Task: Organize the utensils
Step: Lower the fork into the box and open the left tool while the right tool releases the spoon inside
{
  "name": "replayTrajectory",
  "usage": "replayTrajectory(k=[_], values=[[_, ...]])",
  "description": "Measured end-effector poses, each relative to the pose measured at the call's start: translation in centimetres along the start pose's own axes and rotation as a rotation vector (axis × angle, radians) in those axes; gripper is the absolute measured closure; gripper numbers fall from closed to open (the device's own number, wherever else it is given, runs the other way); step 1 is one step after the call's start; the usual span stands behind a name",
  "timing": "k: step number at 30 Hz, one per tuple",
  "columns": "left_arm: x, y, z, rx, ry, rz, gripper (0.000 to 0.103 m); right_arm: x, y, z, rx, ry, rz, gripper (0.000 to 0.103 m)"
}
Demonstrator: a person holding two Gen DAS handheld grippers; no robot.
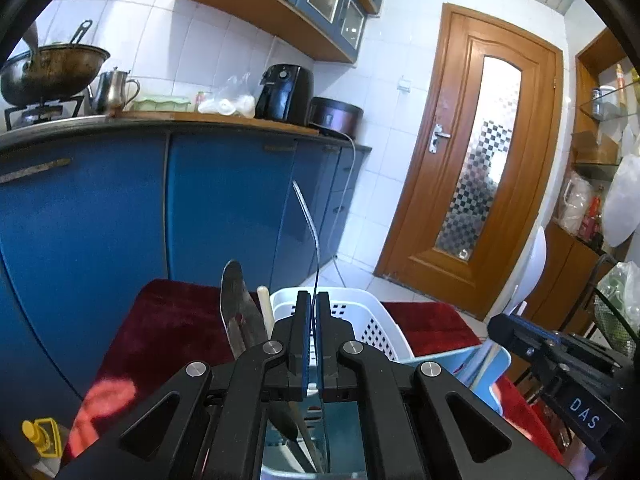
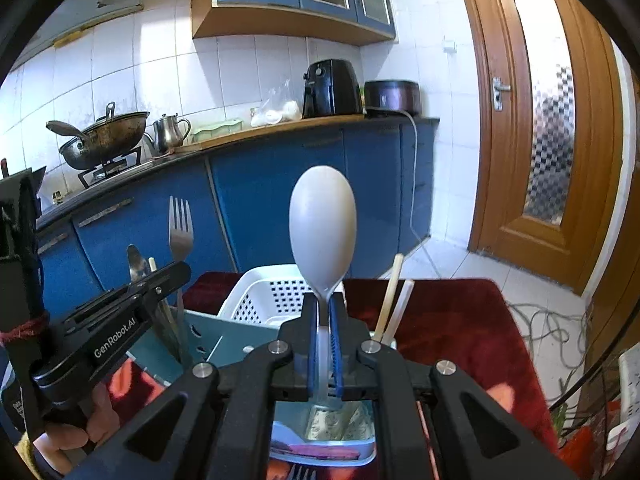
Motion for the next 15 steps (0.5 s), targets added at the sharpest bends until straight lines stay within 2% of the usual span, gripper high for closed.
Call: replayTrajectory(k=[2, 7, 10, 15], values=[[0.0, 0.0, -0.1, -0.004, 0.004, 0.005, 0.101, 0.1, -0.2, 0.0, -0.008, 0.006, 0.017, 0.082], [0.1, 0.1, -0.2, 0.005, 0.03, 0.003, 0.099, 0.2, -0.4, -0.6, -0.02, 0.003, 0.032, 0.078], [0.0, 0.0, -0.5, -0.002, 0.041, 0.009, 0.093, 0.0, -0.3, -1.2, -0.032, -0.008, 0.042, 0.071], [-0.2, -0.2, -1.7, 0.009, 0.039, 0.018, 0.085, -0.5, -0.2, -2.2, -0.051, -0.025, 0.058, 0.07]])
Point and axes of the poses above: each gripper's, at about its wrist camera, not at the fingertips, and z roughly the way its jaws point, y to its left, x to its underside, the point moved 2 cm from there along z, roughly the way its jaws point, and after that the axes turned 13 degrees about z, right-handed, at the moved point
